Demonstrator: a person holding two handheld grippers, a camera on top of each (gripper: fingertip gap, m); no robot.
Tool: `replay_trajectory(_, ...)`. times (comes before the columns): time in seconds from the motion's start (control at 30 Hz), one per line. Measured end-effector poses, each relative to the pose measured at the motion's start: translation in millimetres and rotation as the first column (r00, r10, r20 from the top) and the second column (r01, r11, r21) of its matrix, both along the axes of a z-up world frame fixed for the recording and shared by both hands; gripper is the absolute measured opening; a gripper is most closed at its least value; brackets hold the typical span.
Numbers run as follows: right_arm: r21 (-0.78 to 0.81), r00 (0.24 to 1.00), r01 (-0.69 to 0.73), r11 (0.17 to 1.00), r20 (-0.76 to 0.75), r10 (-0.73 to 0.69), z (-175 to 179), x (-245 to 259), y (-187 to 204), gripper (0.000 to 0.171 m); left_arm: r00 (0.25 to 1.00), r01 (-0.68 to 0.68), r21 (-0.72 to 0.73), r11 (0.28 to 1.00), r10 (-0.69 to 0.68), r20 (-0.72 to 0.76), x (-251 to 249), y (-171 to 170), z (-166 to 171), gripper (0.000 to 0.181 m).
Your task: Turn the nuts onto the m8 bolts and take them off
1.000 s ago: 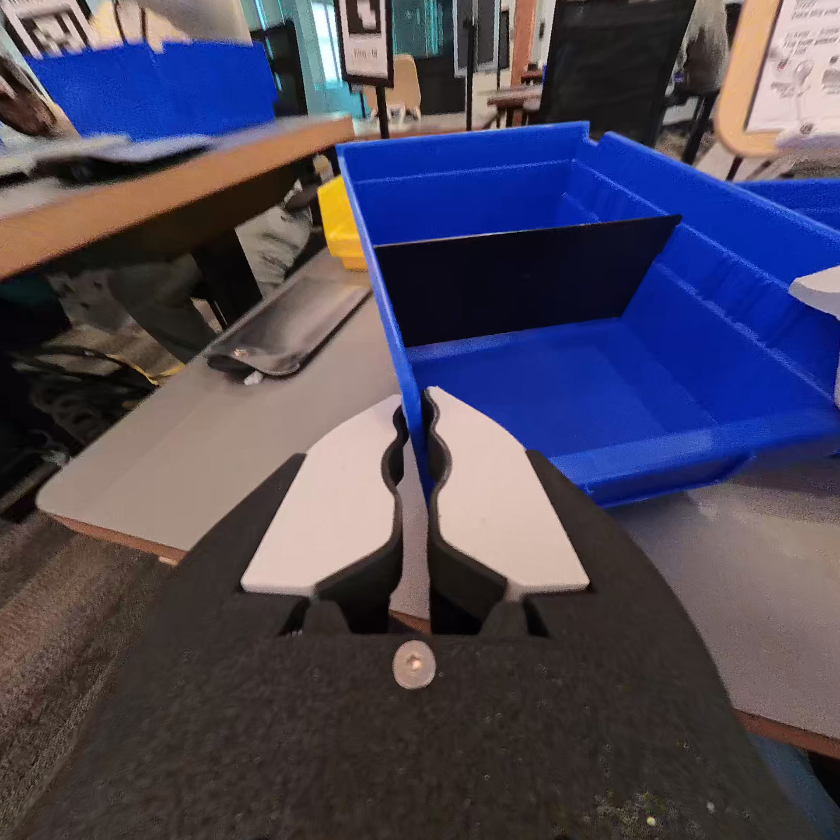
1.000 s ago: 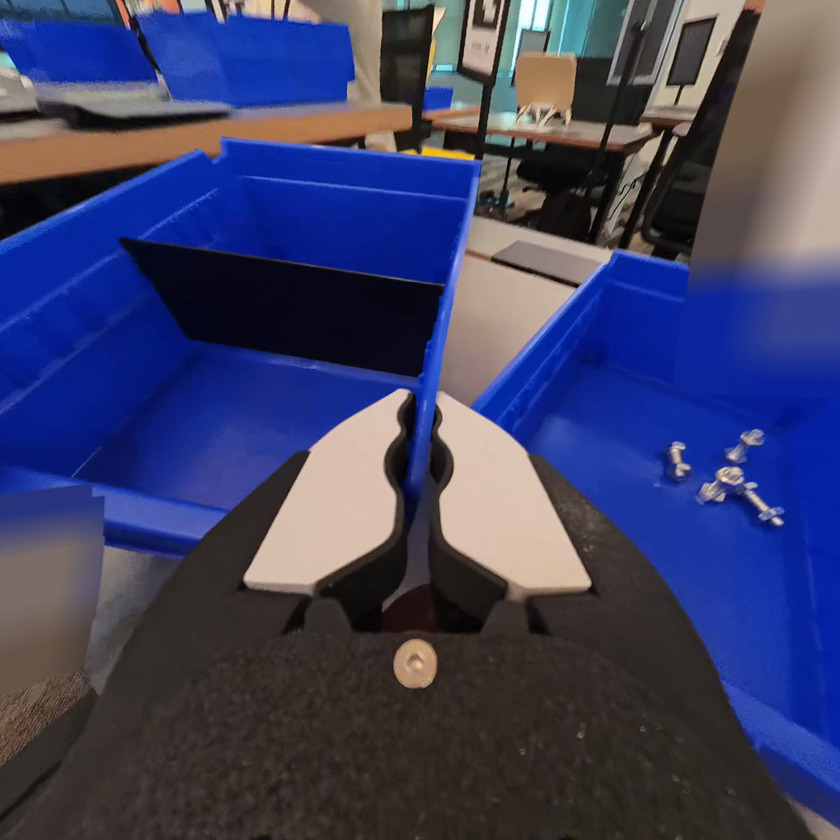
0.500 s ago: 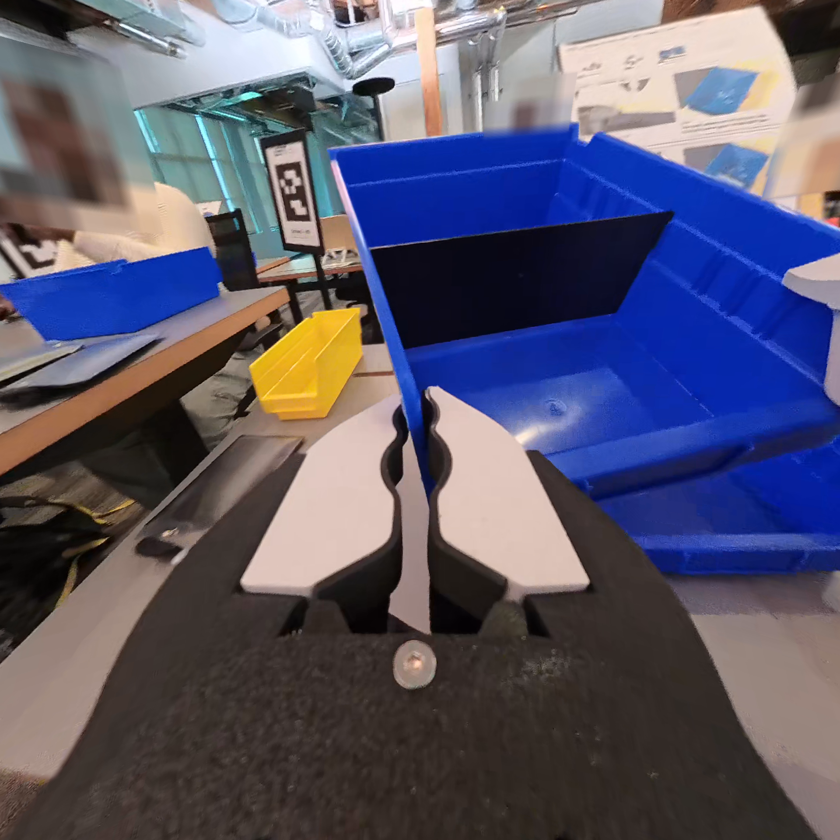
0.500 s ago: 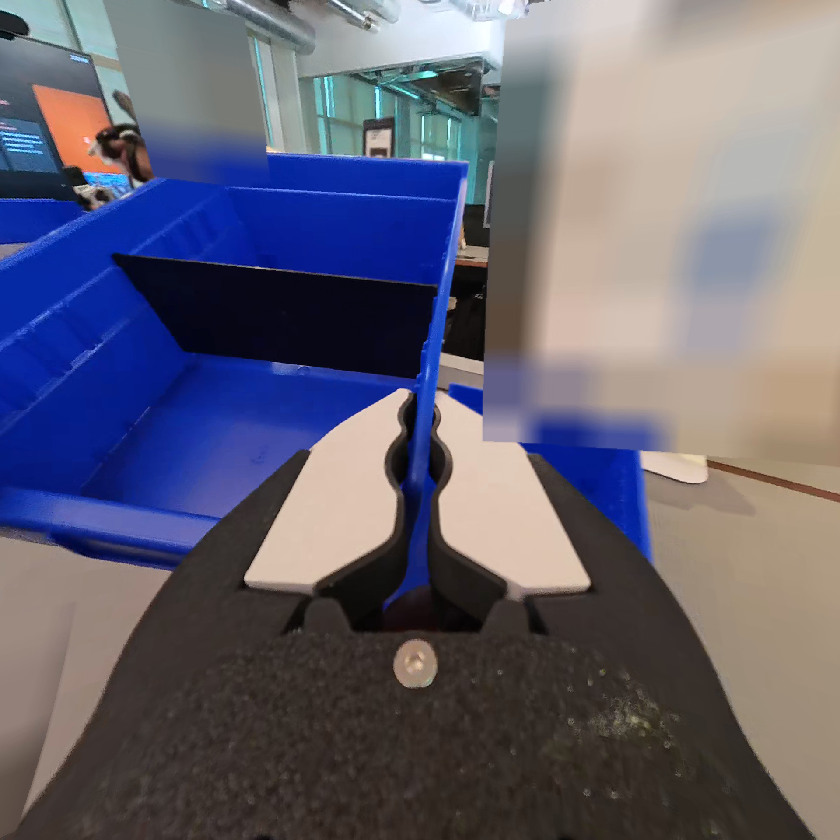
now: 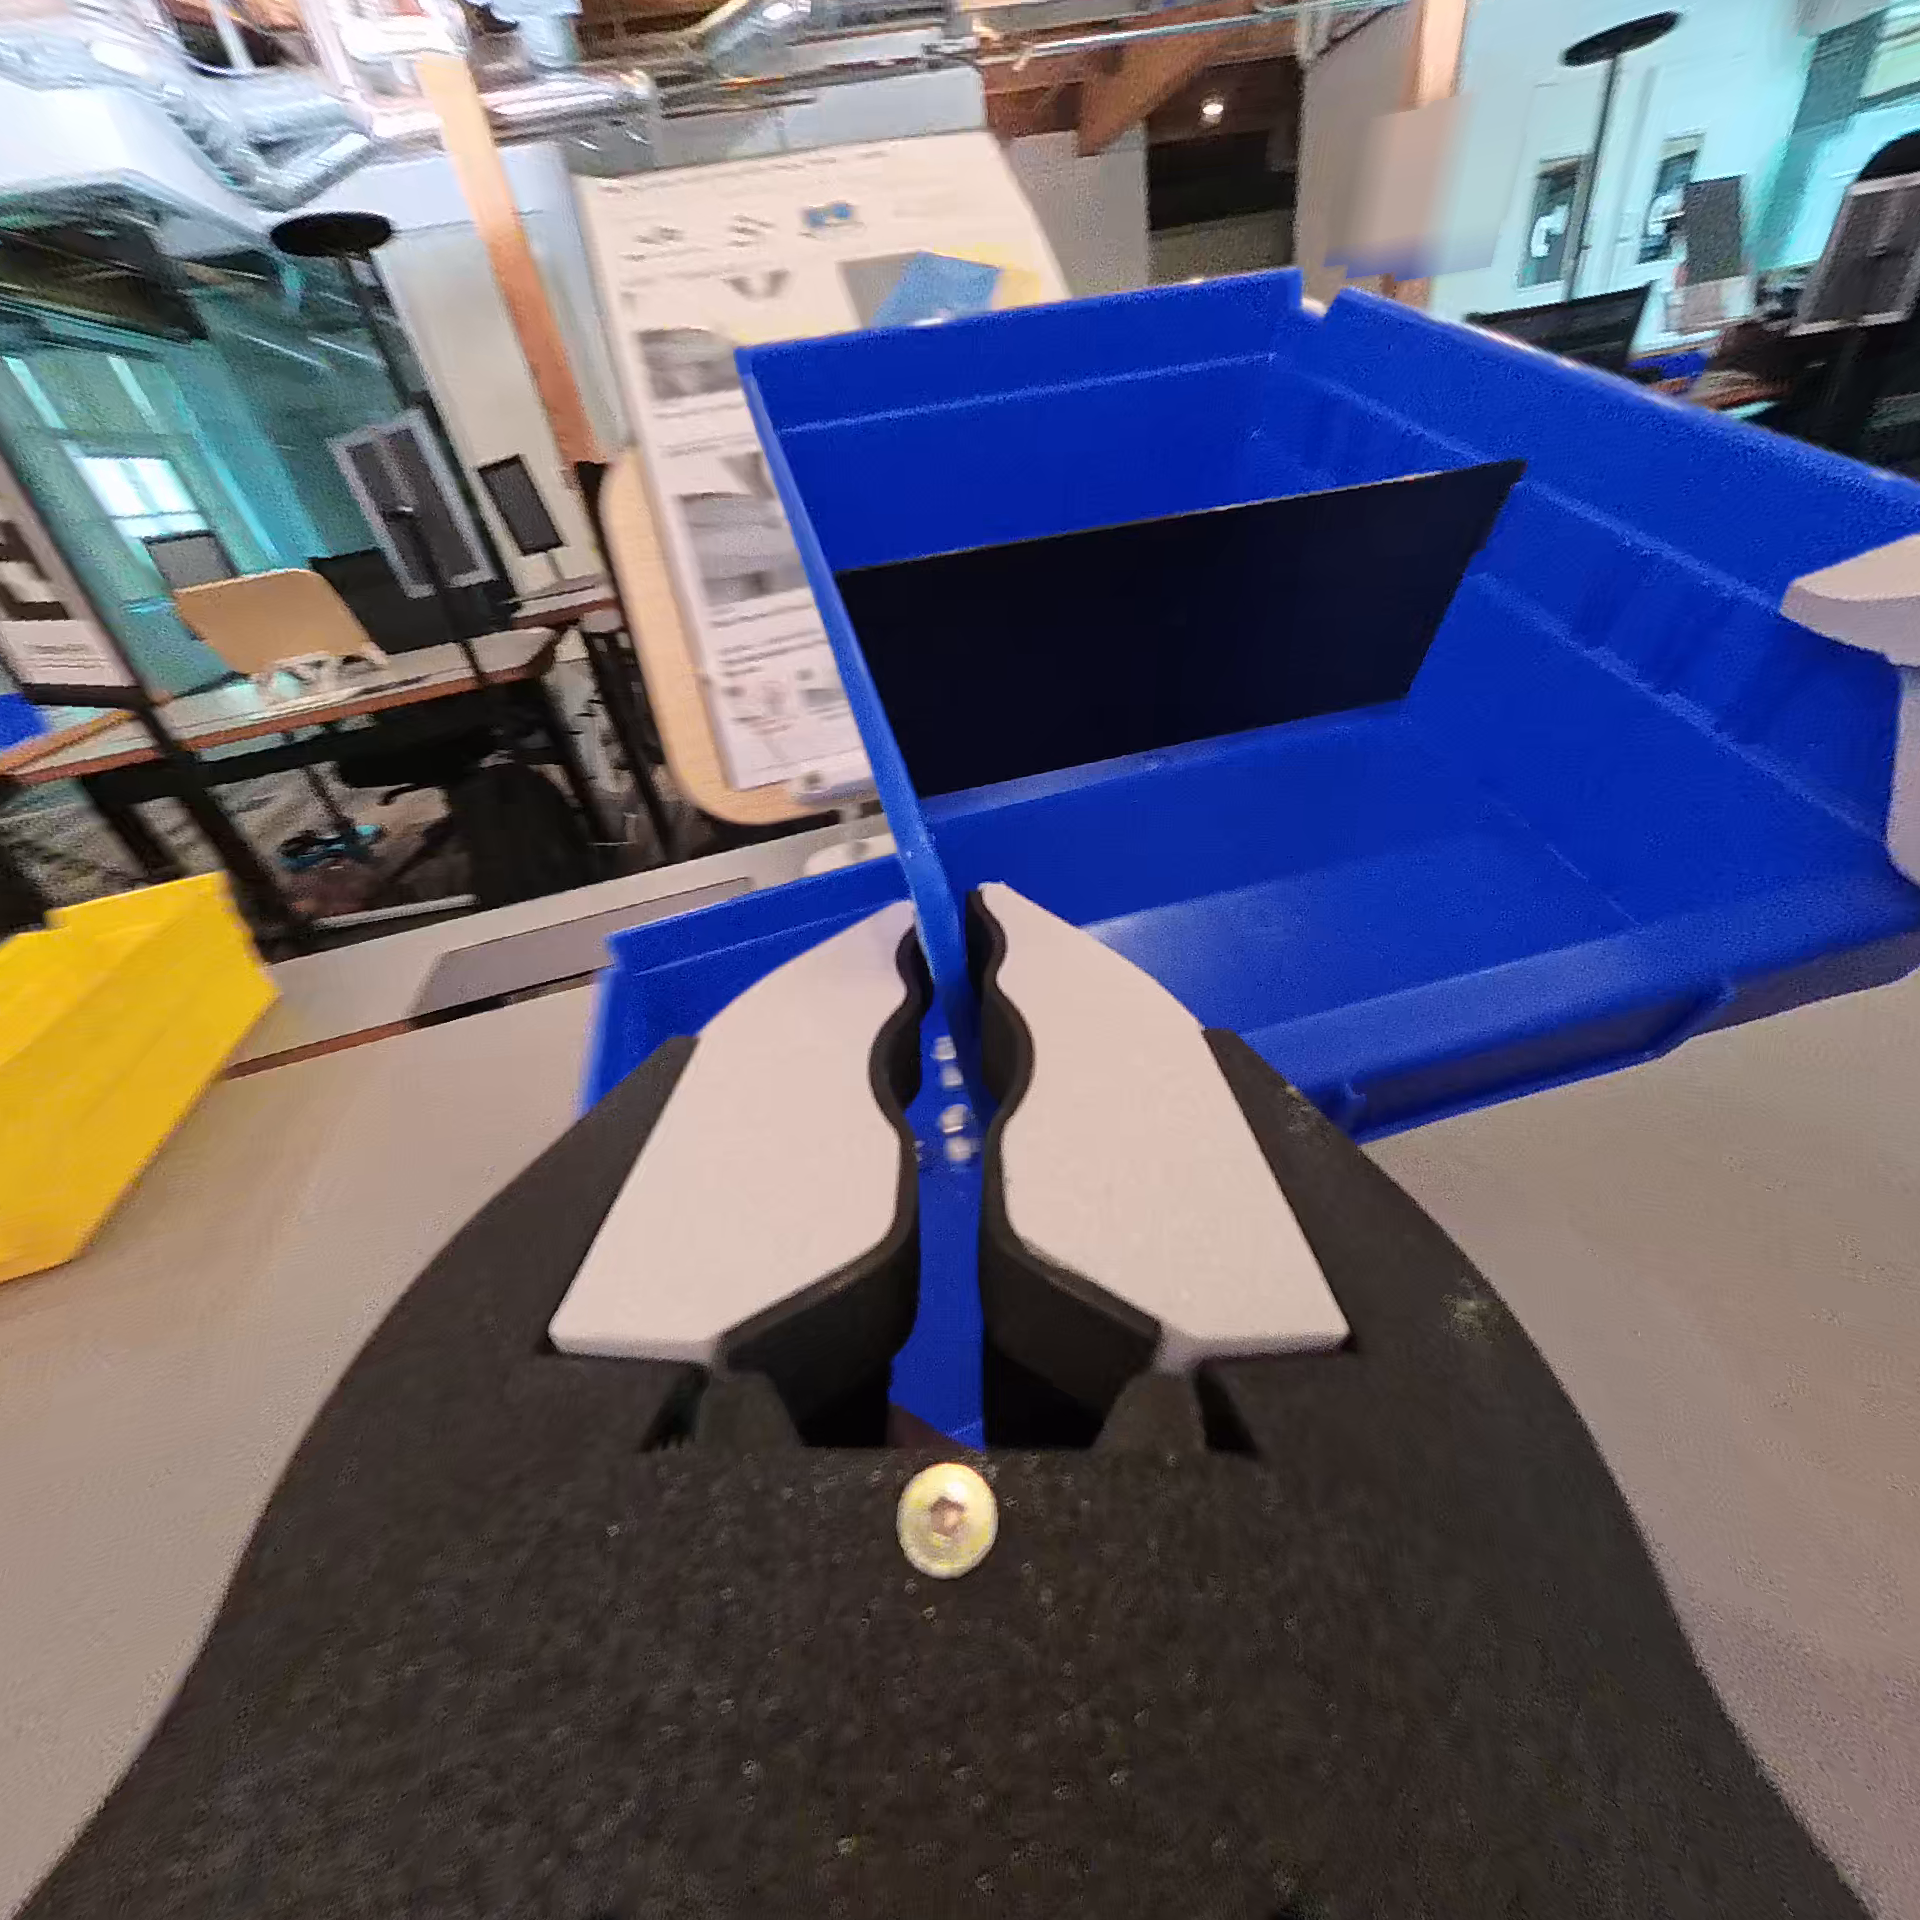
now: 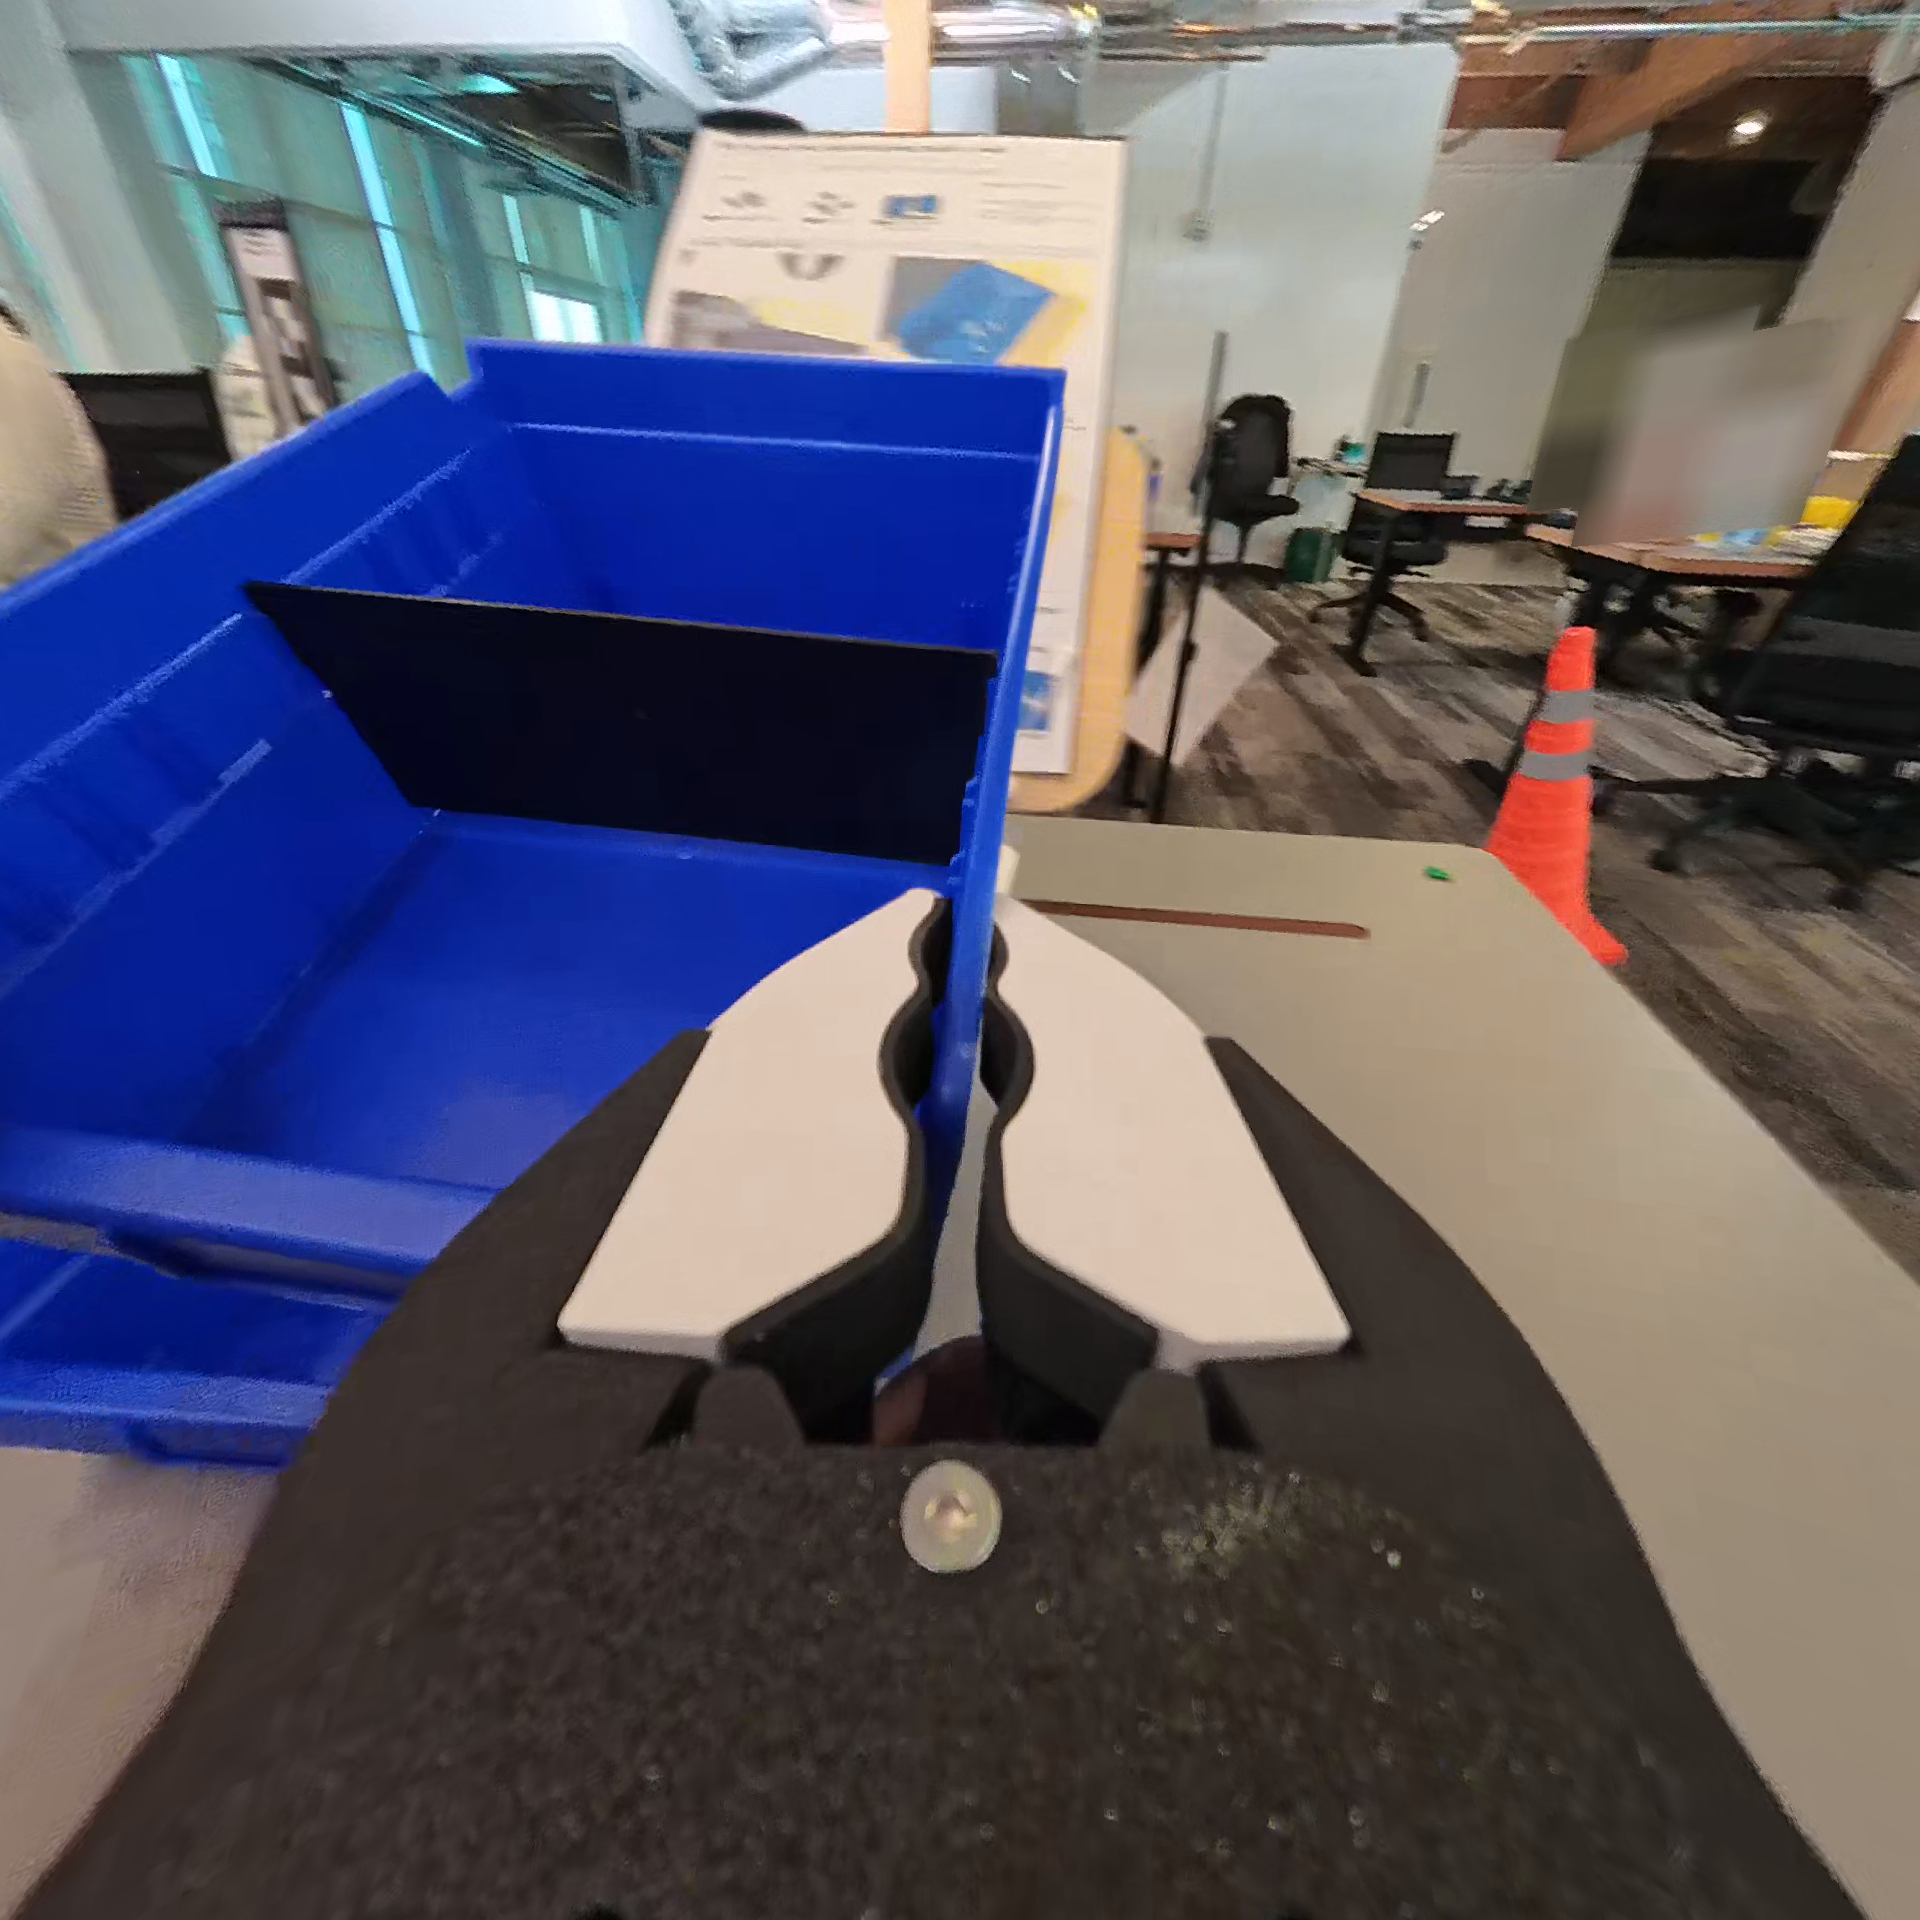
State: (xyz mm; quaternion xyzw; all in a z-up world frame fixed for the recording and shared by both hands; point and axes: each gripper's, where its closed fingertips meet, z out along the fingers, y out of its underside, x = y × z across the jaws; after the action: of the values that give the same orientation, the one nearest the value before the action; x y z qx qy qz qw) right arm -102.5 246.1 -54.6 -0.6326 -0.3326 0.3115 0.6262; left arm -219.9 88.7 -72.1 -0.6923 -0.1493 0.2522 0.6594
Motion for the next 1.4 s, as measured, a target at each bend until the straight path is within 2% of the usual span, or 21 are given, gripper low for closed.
replay_trajectory(0.27,-0.039,0.981,0.183,0.982,0.077,-0.179,-26,100,92,0.002,0.984,0.167,-0.034,0.985,-0.165,0.064,75,111,-32,0.006)
replay_trajectory(0.47,-0.097,0.963,0.231,0.968,0.163,-0.213,-71,128,133,0.002,0.97,0.206,-0.105,0.973,-0.189,0.151,99,159,-83,0.006)
replay_trajectory(0.6,-0.153,0.958,0.235,0.96,0.202,-0.202,-107,131,148,0.002,0.966,0.21,-0.166,0.963,-0.178,0.19,102,171,-114,0.006)
replay_trajectory(0.8,-0.213,0.951,0.245,0.946,0.242,-0.192,-141,132,161,0.002,0.959,0.222,-0.231,0.947,-0.169,0.228,103,183,-143,0.006)
replay_trajectory(1.13,-0.26,0.953,0.248,0.933,0.238,-0.187,-156,139,171,0.002,0.952,0.266,-0.282,0.922,-0.205,0.228,112,189,-160,0.009)
replay_trajectory(1.23,-0.253,0.949,0.249,0.935,0.256,-0.184,-158,141,174,0.003,0.928,0.331,-0.268,0.905,-0.261,0.265,122,191,-161,0.026)
replay_trajectory(1.27,-0.245,0.946,0.254,0.936,0.265,-0.187,-158,142,174,0.005,0.915,0.357,-0.26,0.897,-0.281,0.289,127,190,-161,0.035)
replay_trajectory(1.33,-0.235,0.942,0.263,0.936,0.271,-0.197,-155,144,175,0.022,0.905,0.372,-0.245,0.895,-0.292,0.309,131,192,-154,0.048)
replay_trajectory(1.4,-0.221,0.937,0.274,0.936,0.279,-0.209,-151,148,173,0.036,0.909,0.369,-0.231,0.9,-0.298,0.292,127,181,-146,0.049)
